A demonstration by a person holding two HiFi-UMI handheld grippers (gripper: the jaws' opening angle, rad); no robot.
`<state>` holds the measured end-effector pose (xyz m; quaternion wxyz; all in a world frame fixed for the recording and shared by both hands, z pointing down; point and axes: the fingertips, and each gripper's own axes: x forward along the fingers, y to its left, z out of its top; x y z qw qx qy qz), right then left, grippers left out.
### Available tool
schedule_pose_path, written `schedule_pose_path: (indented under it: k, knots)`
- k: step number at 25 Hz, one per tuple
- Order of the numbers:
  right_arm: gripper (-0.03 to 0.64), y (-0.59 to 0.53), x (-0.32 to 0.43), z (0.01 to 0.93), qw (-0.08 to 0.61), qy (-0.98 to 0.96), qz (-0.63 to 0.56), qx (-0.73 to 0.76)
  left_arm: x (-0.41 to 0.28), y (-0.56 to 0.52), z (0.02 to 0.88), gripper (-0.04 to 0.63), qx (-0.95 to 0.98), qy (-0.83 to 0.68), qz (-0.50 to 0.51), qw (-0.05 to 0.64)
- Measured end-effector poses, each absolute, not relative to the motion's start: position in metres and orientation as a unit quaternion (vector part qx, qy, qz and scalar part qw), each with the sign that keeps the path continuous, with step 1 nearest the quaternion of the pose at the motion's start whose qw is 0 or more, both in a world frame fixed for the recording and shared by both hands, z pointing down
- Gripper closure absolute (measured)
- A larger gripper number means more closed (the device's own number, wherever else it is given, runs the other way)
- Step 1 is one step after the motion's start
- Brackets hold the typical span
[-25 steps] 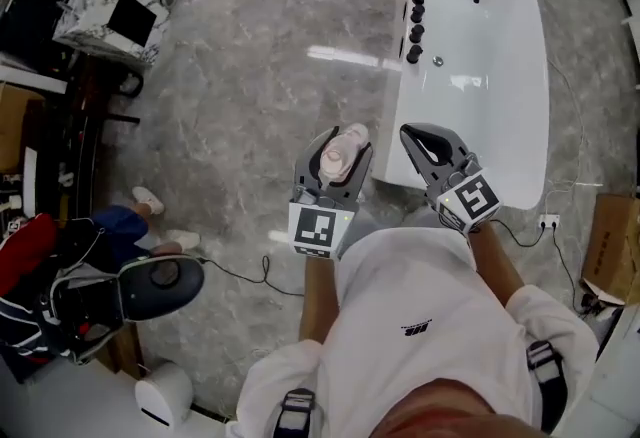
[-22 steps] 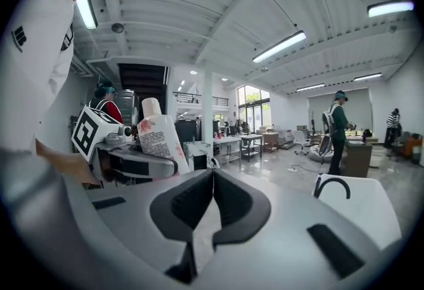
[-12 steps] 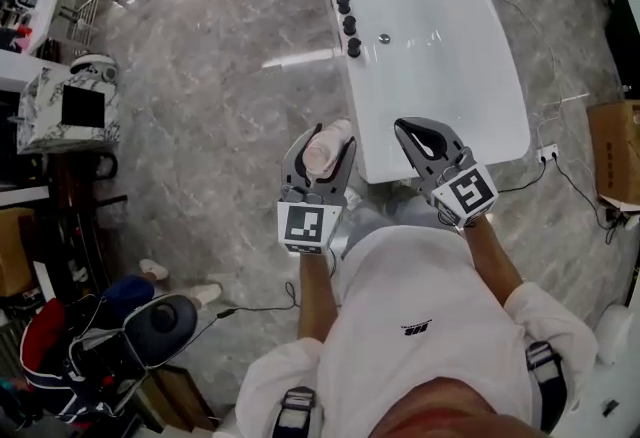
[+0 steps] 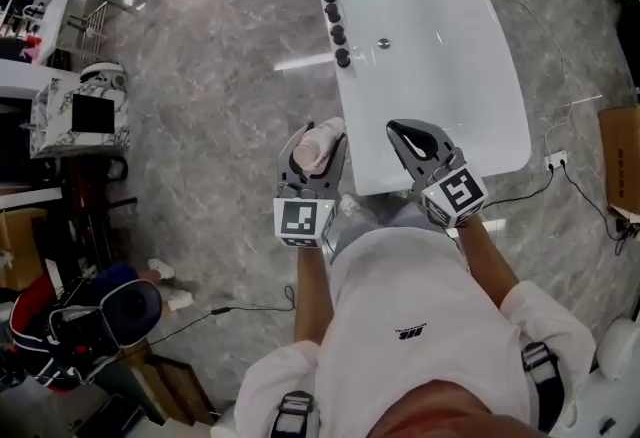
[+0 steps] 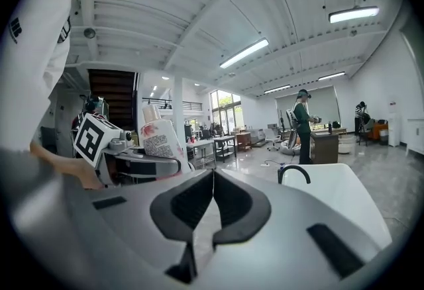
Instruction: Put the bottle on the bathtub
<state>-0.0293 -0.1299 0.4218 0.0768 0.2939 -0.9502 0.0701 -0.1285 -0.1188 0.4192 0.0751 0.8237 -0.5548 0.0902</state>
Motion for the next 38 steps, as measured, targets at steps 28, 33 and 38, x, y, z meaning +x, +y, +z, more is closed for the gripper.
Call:
schedule_pose_path:
  k: [28,33,38]
  knots:
    - [0.621,-0.269,-0.107,0.558,0.110,-0.926,0.117,0.342,-0.177,-0.277,0.579,0.371,0.851,-0.493,0.122,0.130]
    - [0.621,-0.293,-0.116,0.597,0.118,-0.912,0.131,0.371,-0.185,-0.303,0.621,0.371,0.862,-0.469,0.124,0.146]
    - [0.621,-0.312,-0.115,0.632,0.124,-0.900,0.143,0.392,-0.182,-0.320,0.658,0.371,0.869,-0.452,0.130,0.154]
